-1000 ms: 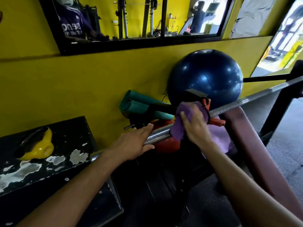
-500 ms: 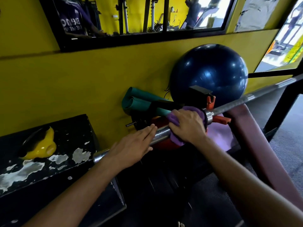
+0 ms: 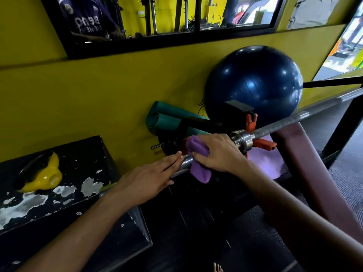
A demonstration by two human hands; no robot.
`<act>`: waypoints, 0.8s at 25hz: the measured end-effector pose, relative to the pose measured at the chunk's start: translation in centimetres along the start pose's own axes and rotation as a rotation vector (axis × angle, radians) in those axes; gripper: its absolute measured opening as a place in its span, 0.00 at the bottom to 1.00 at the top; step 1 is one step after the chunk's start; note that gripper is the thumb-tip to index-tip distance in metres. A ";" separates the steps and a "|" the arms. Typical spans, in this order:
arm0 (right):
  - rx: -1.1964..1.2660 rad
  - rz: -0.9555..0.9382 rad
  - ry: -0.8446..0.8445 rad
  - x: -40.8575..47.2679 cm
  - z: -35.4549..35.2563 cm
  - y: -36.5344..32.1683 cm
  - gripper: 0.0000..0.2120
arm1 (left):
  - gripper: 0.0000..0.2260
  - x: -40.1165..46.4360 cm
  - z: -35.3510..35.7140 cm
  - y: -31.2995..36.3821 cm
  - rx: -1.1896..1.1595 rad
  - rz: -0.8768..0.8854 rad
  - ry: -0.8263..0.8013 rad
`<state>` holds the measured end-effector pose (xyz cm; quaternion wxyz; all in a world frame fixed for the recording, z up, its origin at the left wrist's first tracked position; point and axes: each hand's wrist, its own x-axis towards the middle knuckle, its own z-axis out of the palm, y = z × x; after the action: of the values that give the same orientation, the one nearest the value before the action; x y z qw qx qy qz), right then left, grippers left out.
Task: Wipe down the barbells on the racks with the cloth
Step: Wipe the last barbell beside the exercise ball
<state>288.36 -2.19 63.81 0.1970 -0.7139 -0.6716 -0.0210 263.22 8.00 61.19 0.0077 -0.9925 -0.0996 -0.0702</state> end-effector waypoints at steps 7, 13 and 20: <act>0.064 0.090 0.190 -2.2 -0.6 4.4 0.15 | 0.34 -0.1 0.0 0.3 0.009 -0.029 0.004; -0.064 0.056 -0.065 1.8 -1.4 0.5 0.14 | 0.34 0.1 0.0 0.2 0.062 -0.034 0.005; 0.692 0.155 0.396 -9.5 5.0 1.4 0.17 | 0.32 -0.1 0.4 -0.1 0.011 -0.041 -0.009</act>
<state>287.61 -9.76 56.05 0.5522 -0.6362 -0.5322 0.0842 263.15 8.07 60.80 0.0115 -0.9905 -0.1203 -0.0653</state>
